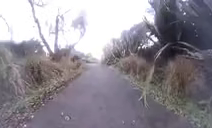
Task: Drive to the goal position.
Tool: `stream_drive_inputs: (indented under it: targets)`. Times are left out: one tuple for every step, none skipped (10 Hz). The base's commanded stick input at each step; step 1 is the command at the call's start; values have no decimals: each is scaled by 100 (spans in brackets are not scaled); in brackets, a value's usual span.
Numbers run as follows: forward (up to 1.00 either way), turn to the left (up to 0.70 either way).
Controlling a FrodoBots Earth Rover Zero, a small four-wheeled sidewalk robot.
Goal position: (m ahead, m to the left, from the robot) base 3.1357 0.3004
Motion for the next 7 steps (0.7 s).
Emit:
stream_drive_inputs:
  targets:
    - [70,0]
    - [70,0]
    - [70,0]
    - [70,0]
    - [70,0]
    - [70,-4]
    - [70,-16]
